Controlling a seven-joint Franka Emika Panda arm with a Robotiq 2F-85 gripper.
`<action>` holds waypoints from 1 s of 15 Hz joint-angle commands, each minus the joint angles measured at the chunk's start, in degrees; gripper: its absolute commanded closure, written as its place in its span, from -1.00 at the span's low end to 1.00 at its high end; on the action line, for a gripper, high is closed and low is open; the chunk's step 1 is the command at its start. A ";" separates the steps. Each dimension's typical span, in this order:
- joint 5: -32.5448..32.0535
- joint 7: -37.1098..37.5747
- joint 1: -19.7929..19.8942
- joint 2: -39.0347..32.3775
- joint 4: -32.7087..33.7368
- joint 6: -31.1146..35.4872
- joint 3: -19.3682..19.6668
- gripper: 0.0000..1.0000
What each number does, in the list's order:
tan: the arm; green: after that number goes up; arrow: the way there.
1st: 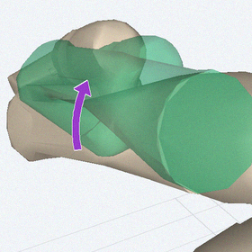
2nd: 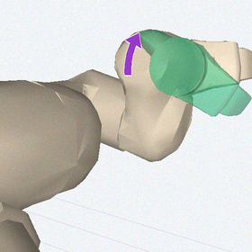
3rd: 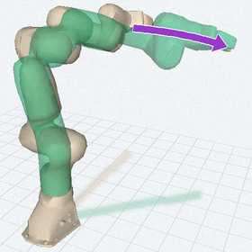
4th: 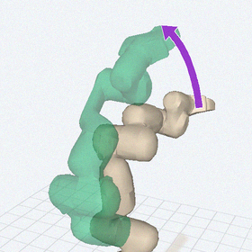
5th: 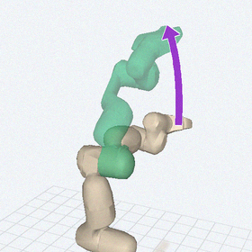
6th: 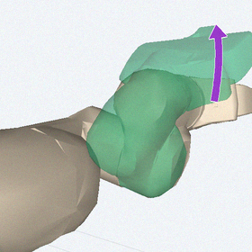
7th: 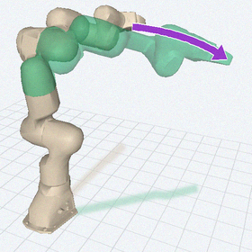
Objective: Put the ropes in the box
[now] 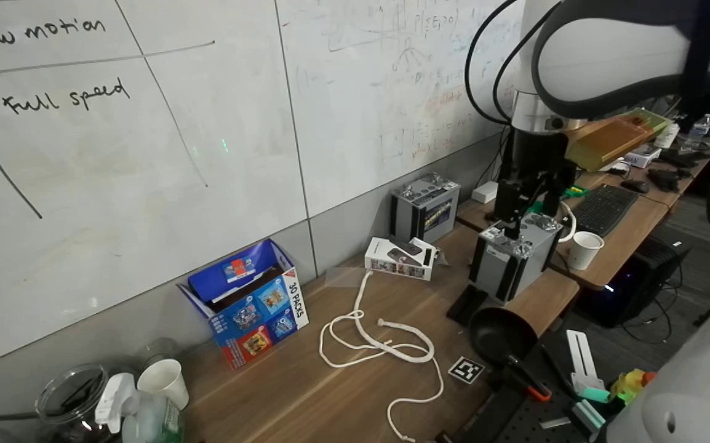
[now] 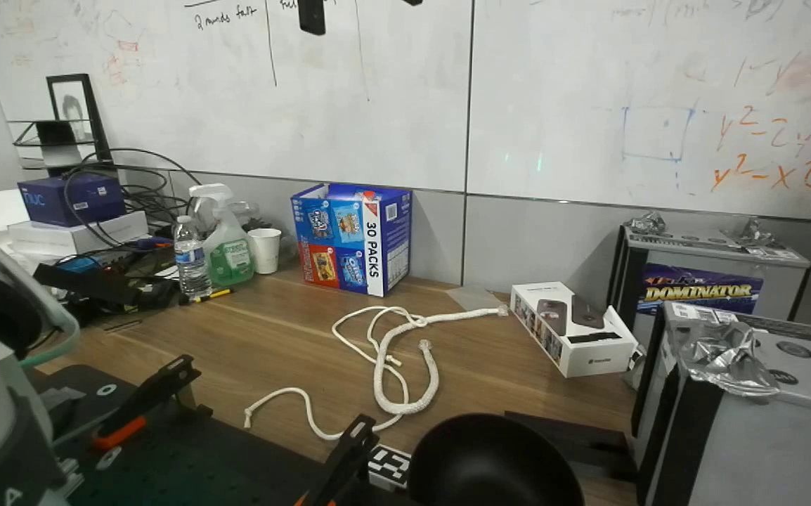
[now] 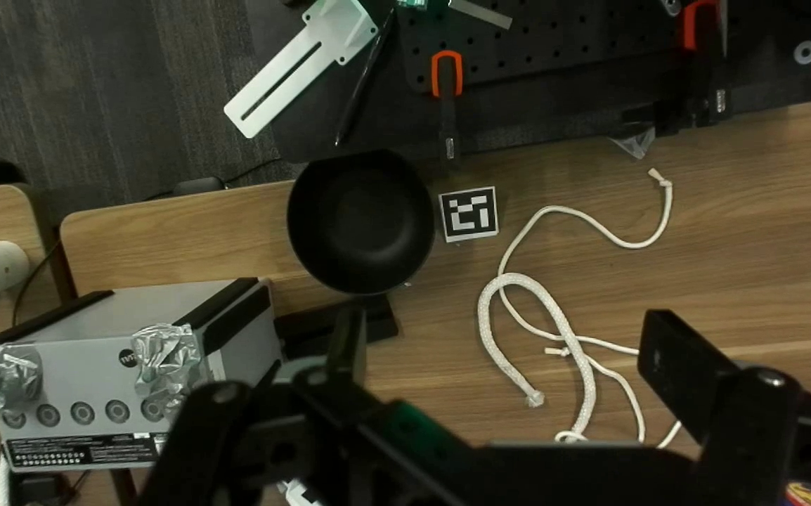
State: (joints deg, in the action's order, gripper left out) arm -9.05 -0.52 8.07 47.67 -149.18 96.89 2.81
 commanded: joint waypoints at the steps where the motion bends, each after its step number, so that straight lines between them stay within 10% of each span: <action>1: 0.28 0.70 -1.10 -4.33 0.70 5.97 1.39 -1.00; 8: 7.19 0.22 -4.05 -26.85 7.71 32.00 1.65 -1.00; 15: 16.80 -8.65 -6.05 -51.21 21.28 35.06 1.62 -1.00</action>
State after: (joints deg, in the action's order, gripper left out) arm 3.55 -4.30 2.48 6.19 -135.13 131.60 3.88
